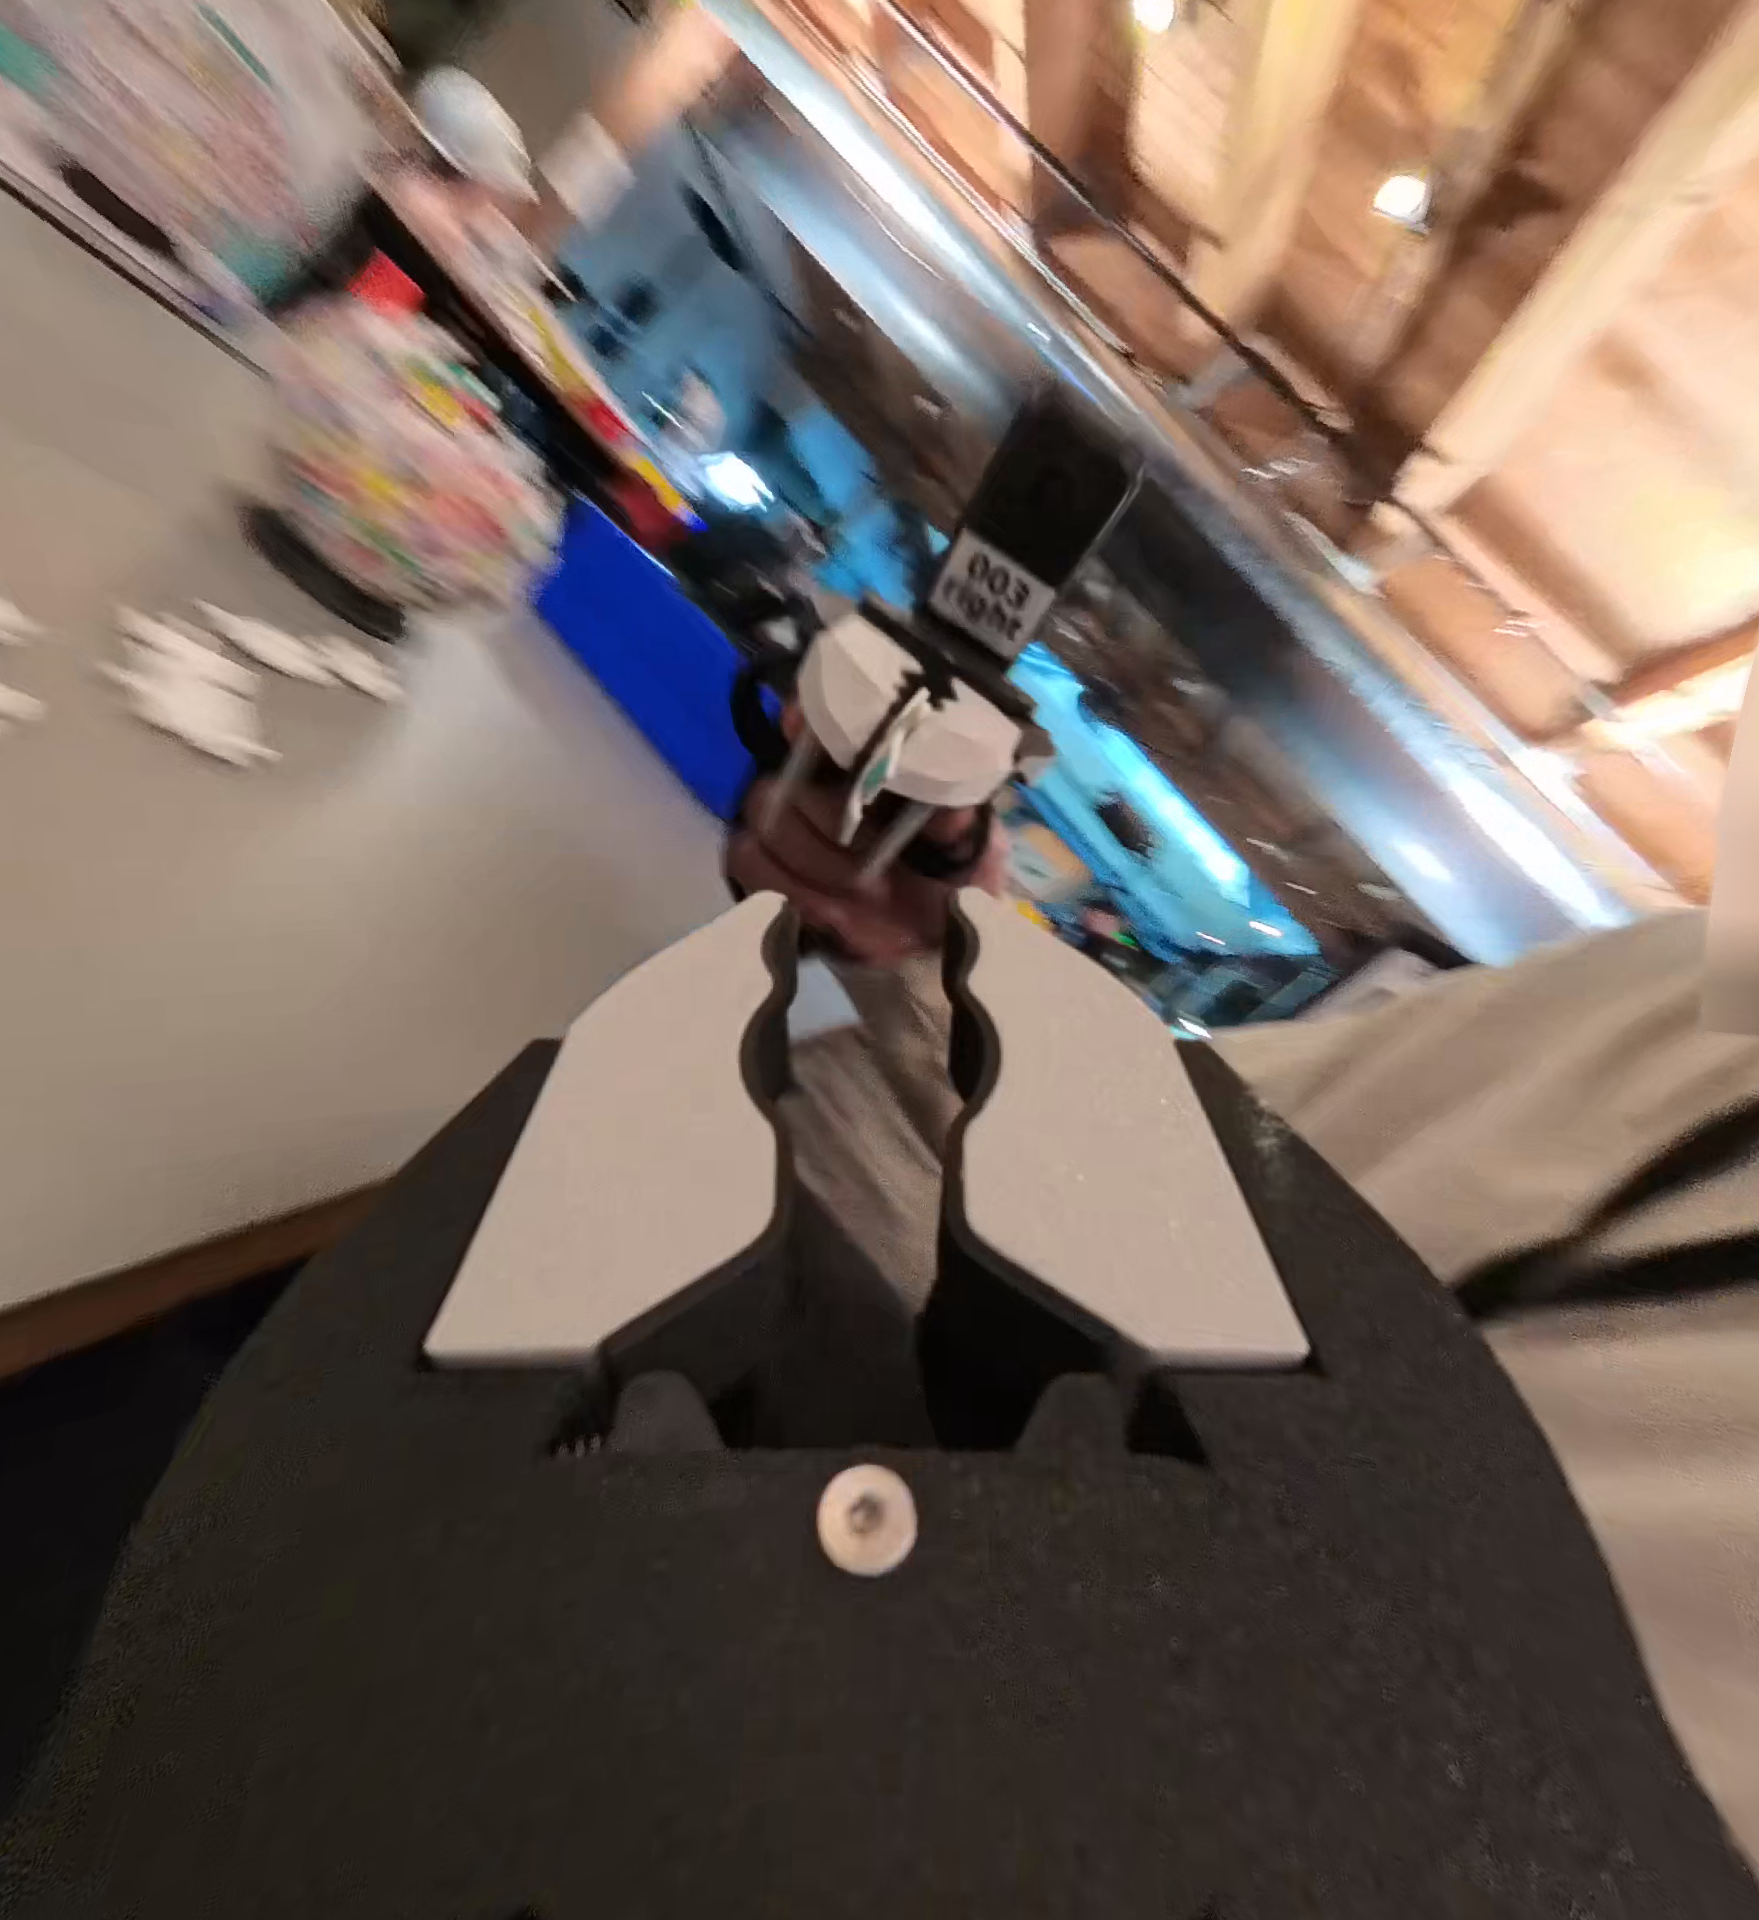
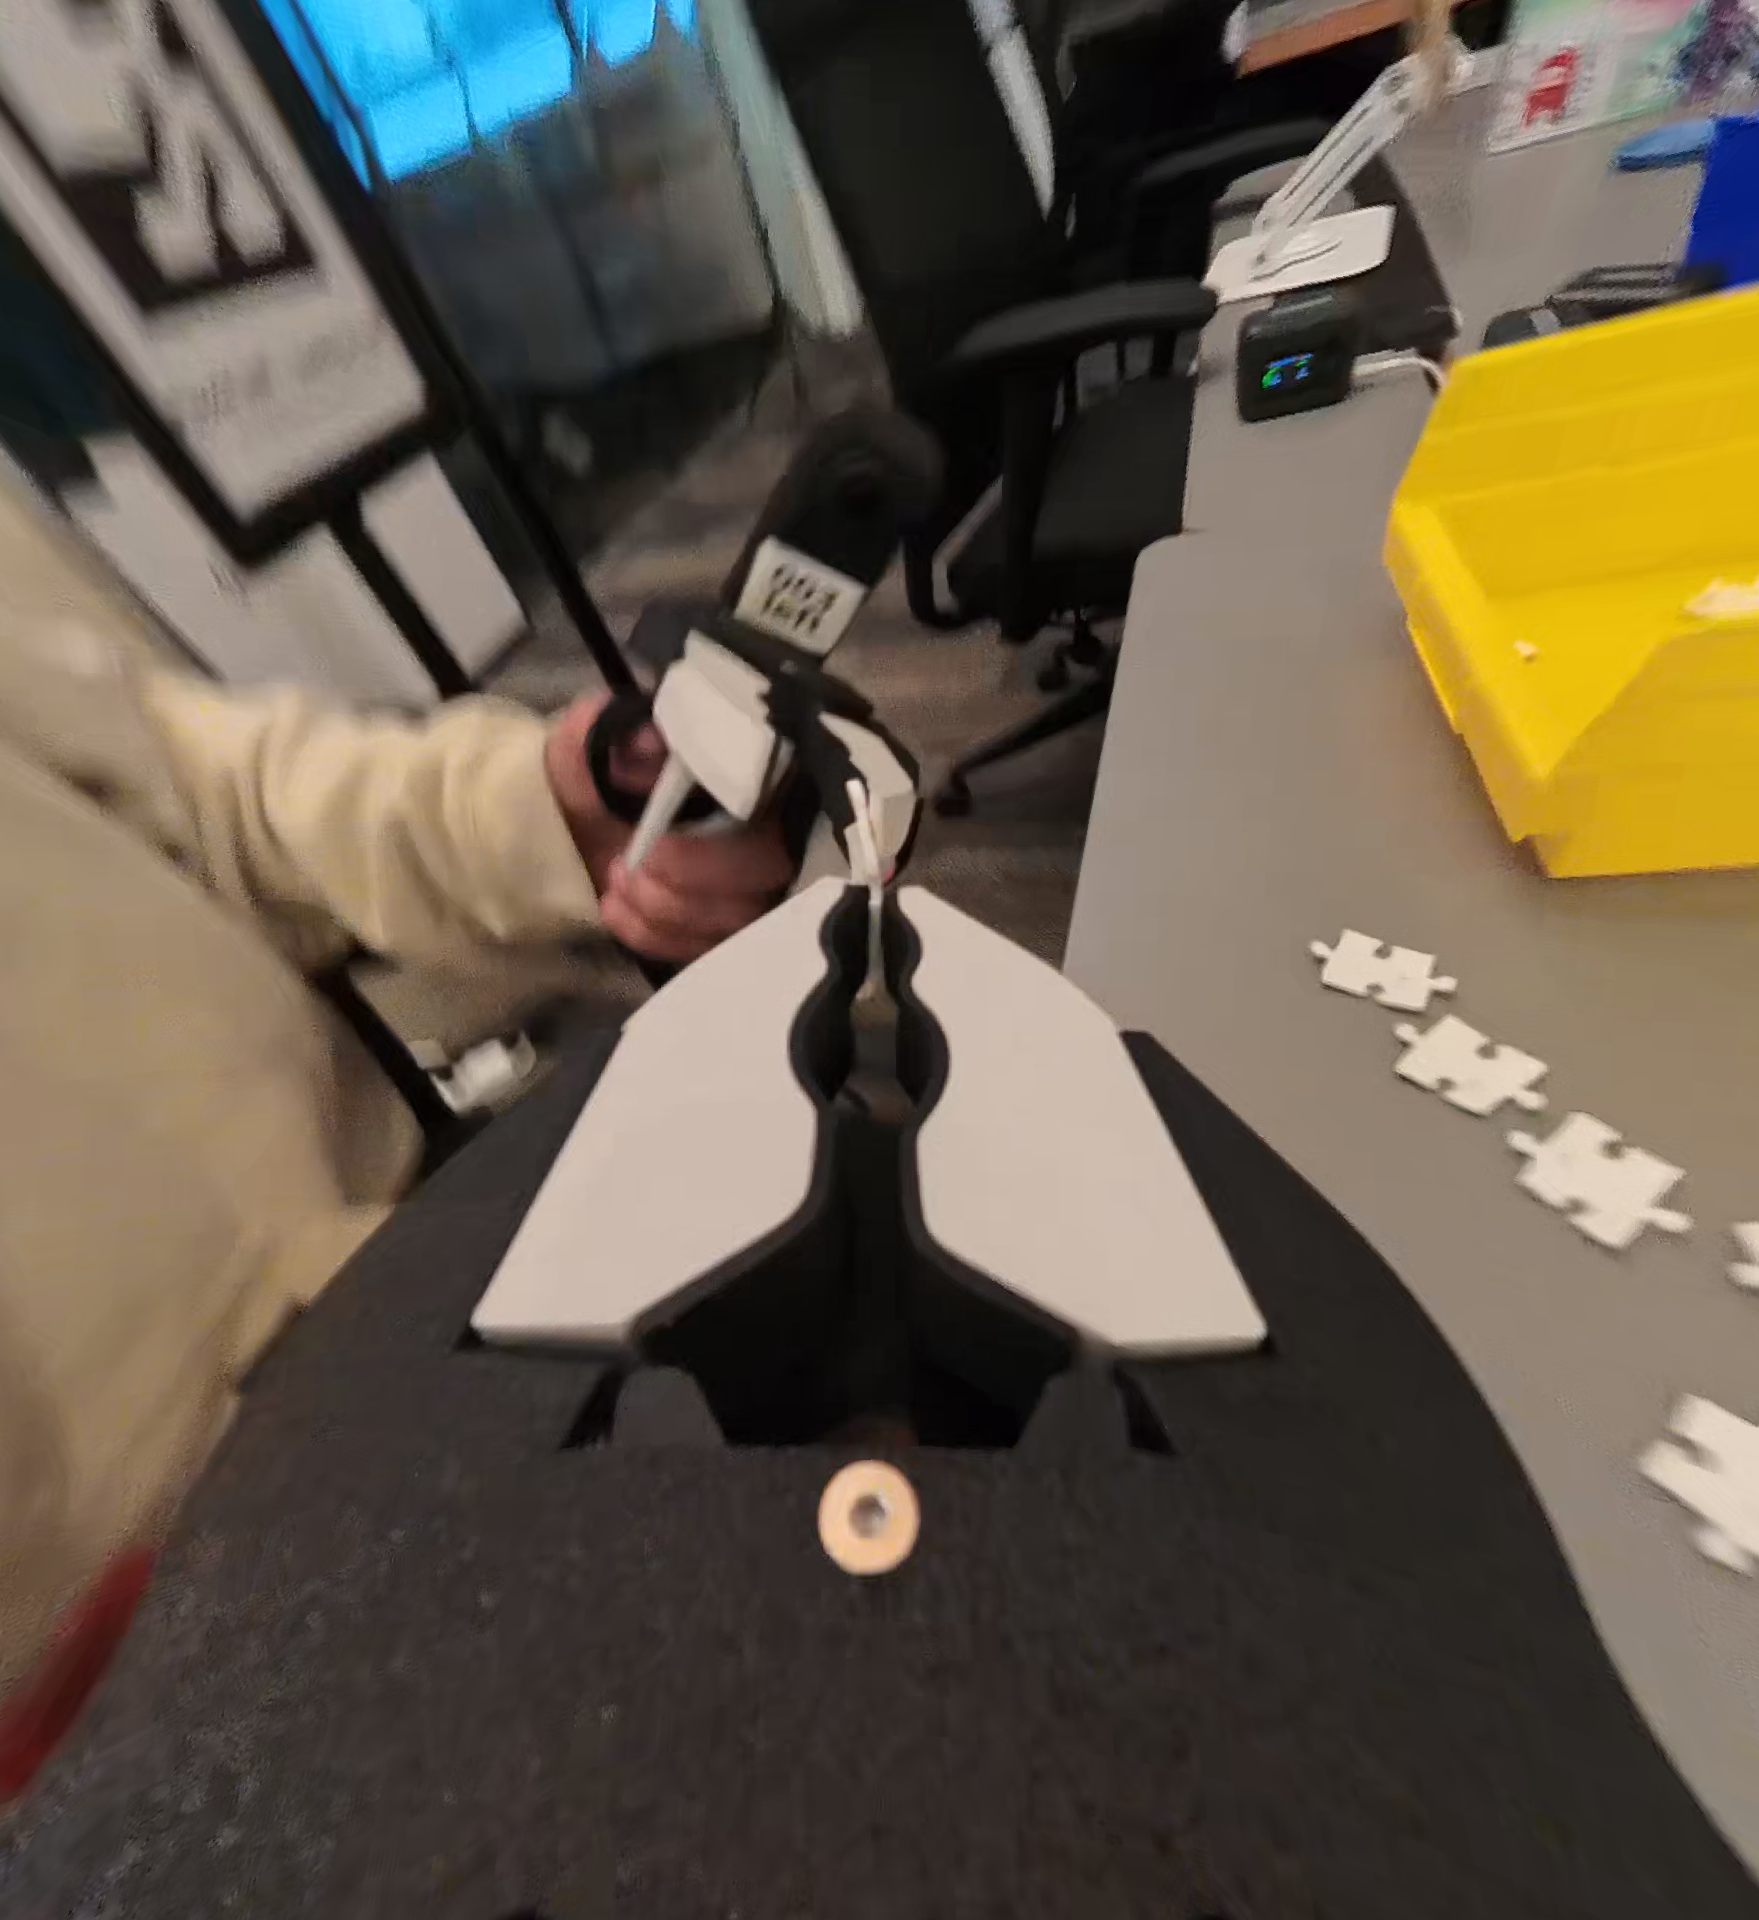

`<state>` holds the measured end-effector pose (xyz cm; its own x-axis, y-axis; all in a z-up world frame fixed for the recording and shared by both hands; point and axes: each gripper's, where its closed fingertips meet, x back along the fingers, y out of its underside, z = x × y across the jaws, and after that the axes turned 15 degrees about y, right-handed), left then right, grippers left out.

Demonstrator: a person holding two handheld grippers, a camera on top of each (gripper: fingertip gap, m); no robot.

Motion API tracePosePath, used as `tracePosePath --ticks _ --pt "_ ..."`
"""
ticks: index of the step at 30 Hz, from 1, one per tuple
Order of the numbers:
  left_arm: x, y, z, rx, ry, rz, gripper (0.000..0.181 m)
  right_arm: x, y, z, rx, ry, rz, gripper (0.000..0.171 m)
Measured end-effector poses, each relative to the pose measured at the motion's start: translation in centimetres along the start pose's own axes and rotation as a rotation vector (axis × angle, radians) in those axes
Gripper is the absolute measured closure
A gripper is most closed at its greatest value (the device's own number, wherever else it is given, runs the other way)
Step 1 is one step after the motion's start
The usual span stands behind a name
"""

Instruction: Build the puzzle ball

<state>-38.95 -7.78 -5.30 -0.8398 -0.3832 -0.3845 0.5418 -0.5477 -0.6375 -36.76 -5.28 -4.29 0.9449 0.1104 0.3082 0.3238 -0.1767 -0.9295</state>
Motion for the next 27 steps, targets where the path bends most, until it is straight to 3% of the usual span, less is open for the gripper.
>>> tracePosePath --ticks 5,8,11,15,18,21,25,27 --pt "2.9 -3.7 -2.4 -0.232 -0.241 -0.016 0.156 -5.4 -0.7 3.3 -0.536 0.022 0.211 0.169" --pt "3.1 -4.3 -2.7 -0.249 -0.263 -0.028 0.157 -6.5 -0.7 3.0 -0.686 -0.005 0.332 0.169" --pt "3.4 -3.9 -3.9 -0.191 -0.272 -0.04 0.157 -7.3 -0.9 2.6 -0.675 0.015 0.396 0.169" --pt "4.0 -4.2 -4.1 -0.16 -0.253 0.019 0.179 -8.6 -0.5 2.2 -0.643 0.024 0.37 0.169" --pt "4.6 -3.9 -5.1 -0.077 -0.27 -0.026 0.18 -9.1 0.4 2.7 -0.608 0.063 0.344 0.168" --pt "7.2 -4.0 -8.3 0.017 -0.41 -0.221 0.18 -7.9 2.1 5.1 -0.489 0.215 0.248 0.145" --pt "11.6 -4.1 -13.4 0.19 -0.663 -0.56 0.179 -2.3 2.8 7.7 -0.235 0.385 0.173 0.145" --pt "11.5 -3.9 -14.1 0.241 -0.656 -0.667 0.179 0.6 3.2 8.2 -0.172 0.421 0.142 0.146"
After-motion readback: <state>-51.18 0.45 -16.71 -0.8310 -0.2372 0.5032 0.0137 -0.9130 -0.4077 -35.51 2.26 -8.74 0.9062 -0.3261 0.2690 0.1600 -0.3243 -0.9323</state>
